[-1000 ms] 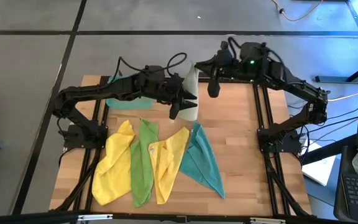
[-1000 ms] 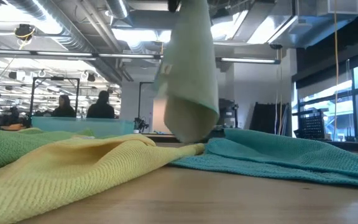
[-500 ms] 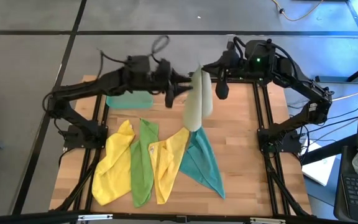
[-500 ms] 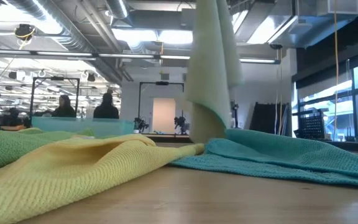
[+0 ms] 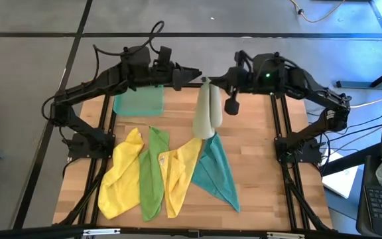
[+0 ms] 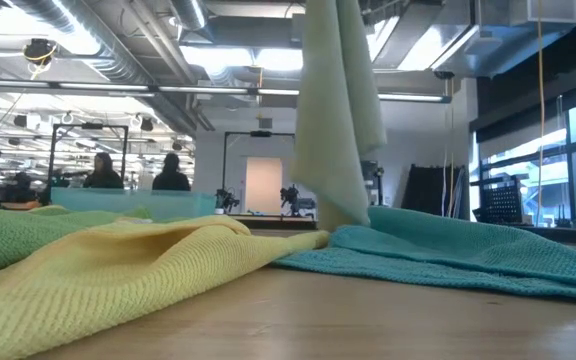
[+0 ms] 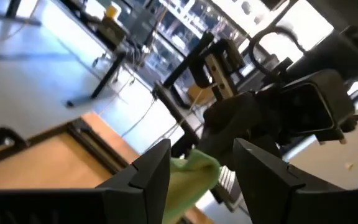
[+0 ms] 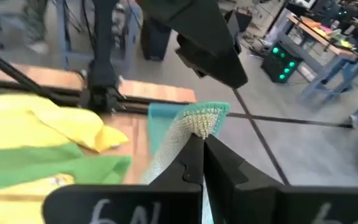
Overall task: Fold microfiber towels
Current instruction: Fold the light green microfiber cloth
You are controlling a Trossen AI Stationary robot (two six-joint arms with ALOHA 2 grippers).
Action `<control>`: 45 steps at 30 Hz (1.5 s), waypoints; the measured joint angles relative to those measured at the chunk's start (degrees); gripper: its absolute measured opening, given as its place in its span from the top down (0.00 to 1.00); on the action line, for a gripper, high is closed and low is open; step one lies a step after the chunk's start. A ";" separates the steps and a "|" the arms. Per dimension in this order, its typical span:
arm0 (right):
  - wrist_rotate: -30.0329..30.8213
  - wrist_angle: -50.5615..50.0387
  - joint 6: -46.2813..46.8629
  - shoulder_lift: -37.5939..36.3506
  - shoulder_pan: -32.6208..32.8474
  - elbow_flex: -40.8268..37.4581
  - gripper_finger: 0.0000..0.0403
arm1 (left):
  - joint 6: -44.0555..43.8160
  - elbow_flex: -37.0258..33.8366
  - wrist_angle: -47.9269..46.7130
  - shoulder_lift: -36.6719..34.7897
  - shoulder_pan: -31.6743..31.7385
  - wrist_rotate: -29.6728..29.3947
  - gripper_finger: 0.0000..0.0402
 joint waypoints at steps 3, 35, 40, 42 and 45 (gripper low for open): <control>3.01 -0.61 -2.19 1.31 1.13 0.00 0.99 | 0.21 0.00 -2.92 0.35 -0.58 0.23 0.59; 5.09 -0.62 -5.96 5.34 1.44 -0.02 0.99 | -4.29 0.00 -10.04 2.89 -0.01 1.80 0.59; 5.06 -0.61 -5.08 5.34 1.44 -0.02 0.99 | -3.72 -0.02 -10.01 2.89 -0.01 1.12 0.61; 5.08 -0.61 -4.78 5.34 1.44 -0.02 0.99 | -2.75 -0.01 -10.04 2.89 -0.01 1.49 0.65; 5.25 -0.80 -4.80 5.34 1.44 -0.02 0.99 | -1.55 0.01 -10.68 3.06 -0.58 2.04 0.75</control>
